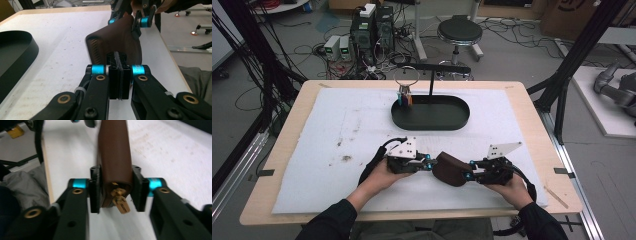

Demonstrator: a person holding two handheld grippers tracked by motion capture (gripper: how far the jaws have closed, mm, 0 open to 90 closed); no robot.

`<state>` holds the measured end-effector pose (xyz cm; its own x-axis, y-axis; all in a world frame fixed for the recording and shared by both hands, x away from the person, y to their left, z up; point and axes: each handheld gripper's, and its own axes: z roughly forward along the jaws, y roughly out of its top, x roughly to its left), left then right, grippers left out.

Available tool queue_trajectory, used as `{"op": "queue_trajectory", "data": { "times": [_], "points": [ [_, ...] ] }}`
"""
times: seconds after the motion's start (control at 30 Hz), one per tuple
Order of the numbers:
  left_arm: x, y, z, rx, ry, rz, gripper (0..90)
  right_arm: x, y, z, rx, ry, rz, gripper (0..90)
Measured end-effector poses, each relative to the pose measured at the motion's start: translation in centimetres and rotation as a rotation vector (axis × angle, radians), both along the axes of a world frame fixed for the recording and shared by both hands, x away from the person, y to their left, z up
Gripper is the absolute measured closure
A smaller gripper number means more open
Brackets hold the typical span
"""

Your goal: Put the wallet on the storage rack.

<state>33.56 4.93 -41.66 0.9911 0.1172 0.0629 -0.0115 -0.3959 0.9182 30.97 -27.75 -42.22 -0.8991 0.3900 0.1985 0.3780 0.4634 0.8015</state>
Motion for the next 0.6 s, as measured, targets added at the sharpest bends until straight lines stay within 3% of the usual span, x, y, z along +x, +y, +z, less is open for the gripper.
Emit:
{"op": "queue_trajectory", "data": {
  "times": [0.07, 0.13, 0.27, 0.33, 0.47, 0.6],
  "points": [
    [-0.1, 0.1, 0.2, -0.018, 0.009, 0.005, 79.5, -0.2, 0.2, 0.2, -0.008, -0.029, 0.002, 68.3],
    [-0.1, 0.3, 0.7, 0.003, 0.008, 0.007, 68.9, -0.2, 0.2, 0.4, -0.003, -0.040, 0.020, 68.6],
    [-0.3, 0.7, 1.7, -0.009, 0.033, 0.002, 49.7, -0.4, 0.4, 1.3, 0.016, -0.061, 0.054, 68.8],
    [-0.3, 0.9, 2.1, 0.012, 0.031, -0.002, 43.6, -0.5, 0.6, 1.9, 0.030, -0.077, 0.075, 68.8],
    [-0.4, 1.4, 2.7, -0.021, 0.054, -0.040, 40.0, -0.3, 1.6, 2.7, 0.029, -0.097, 0.131, 68.8],
    [-0.5, 1.8, 3.1, -0.013, 0.060, -0.072, 41.5, -0.2, 2.6, 3.6, 0.019, -0.093, 0.182, 68.7]
  ]
}}
